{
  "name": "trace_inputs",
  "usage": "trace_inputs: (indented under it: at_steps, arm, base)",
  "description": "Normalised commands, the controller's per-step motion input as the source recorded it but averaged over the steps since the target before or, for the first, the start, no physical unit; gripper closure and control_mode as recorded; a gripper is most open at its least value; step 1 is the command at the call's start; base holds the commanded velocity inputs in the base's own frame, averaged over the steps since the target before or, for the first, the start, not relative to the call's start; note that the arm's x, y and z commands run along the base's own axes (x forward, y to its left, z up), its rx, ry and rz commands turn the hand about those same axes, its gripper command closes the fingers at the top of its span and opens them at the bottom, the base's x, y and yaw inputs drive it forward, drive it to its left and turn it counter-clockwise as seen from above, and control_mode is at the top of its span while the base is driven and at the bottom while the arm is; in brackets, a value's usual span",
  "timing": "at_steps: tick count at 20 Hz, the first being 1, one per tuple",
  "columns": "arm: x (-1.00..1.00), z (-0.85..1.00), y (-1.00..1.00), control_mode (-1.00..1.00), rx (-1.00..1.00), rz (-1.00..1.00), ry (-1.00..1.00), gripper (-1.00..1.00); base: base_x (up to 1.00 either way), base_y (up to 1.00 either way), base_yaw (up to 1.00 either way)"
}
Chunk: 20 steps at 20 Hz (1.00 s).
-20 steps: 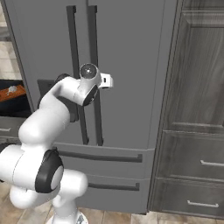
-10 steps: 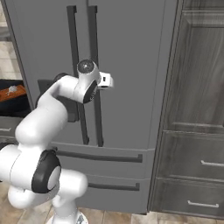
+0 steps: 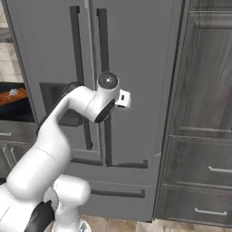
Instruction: Retrieve a lemon from the fridge and place it on the cutting board with the fish.
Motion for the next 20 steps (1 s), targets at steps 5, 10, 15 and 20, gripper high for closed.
trace_inputs:
  at_steps: [5,10,15,20]
  arm:
    - [-1.00,0.13,-1.00,-1.00,0.32,0.00,0.00,1.00]
    - [-1.00,0.29,-1.00,-1.00,0.36,0.00,0.00,1.00]
    - [-0.73,0.27,-1.00,-1.00,0.37,0.00,0.04,1.00]
    - [-0.53,0.20,-0.88,-1.00,0.18,-0.02,0.03,1.00]
  base:
    - [0.00,0.00,0.00]
    - [0.00,0.00,0.00]
    - [0.00,0.00,0.00]
    - [0.00,0.00,0.00]
